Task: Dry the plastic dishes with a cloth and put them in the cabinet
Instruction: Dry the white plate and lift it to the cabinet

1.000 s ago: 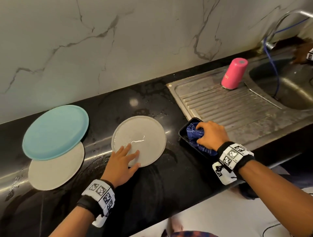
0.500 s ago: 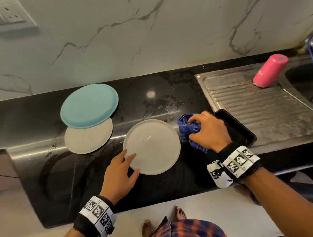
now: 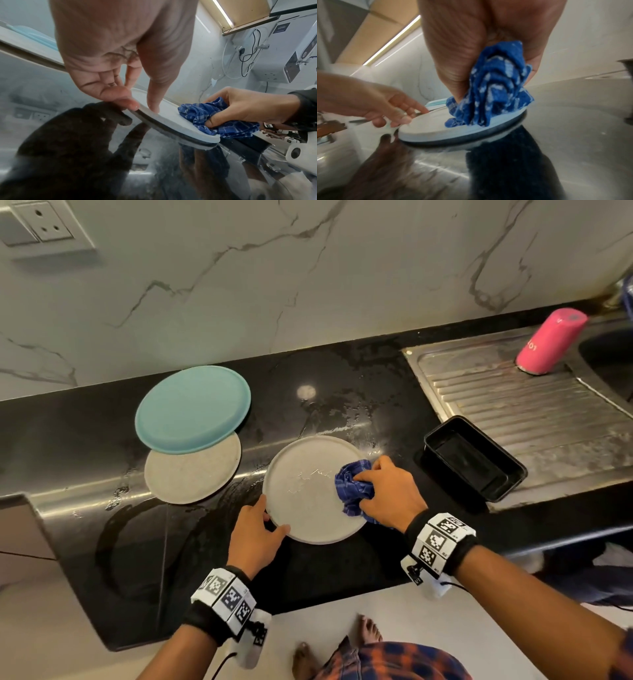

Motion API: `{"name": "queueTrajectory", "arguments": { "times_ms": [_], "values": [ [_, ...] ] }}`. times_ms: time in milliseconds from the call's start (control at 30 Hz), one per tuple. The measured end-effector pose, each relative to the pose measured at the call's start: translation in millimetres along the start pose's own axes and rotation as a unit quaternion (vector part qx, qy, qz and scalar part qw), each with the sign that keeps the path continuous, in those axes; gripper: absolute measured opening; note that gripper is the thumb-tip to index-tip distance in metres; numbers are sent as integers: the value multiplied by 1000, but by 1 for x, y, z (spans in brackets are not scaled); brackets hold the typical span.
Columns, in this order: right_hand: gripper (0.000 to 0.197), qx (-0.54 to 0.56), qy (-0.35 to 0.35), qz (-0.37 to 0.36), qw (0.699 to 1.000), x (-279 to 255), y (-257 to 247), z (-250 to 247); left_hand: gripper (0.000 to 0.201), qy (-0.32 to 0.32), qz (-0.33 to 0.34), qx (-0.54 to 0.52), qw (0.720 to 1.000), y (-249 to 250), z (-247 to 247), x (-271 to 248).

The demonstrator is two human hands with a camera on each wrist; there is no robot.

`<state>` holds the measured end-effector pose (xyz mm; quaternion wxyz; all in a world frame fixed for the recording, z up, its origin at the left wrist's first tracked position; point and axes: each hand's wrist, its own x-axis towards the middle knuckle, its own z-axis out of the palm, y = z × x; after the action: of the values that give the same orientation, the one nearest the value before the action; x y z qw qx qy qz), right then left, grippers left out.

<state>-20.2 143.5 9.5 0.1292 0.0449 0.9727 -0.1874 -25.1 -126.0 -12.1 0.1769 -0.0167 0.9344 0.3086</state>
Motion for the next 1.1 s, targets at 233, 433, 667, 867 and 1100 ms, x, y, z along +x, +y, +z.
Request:
{"name": "queueTrajectory", "arguments": {
  "times_ms": [233, 433, 667, 867, 1100],
  "values": [
    [44, -42, -67, -170, 982, -6, -44, 24, 80, 5, -14, 29, 999, 0, -3, 6],
    [44, -127, -56, -226, 964, 35, -77, 18, 84, -9, -33, 61, 998, 4, -5, 13],
    [48, -145, 14, -86, 986, 82, -62, 0, 86, -19, -30, 69, 997, -5, -10, 10],
    [44, -123, -45, -158, 979, 20, -45, 16, 86, -37, -28, 48, 998, -10, -15, 11],
    [49, -140, -6, -34, 989, 41, -30, -4, 82, -60, -23, 85, 994, -3, -12, 15]
  ]
}}
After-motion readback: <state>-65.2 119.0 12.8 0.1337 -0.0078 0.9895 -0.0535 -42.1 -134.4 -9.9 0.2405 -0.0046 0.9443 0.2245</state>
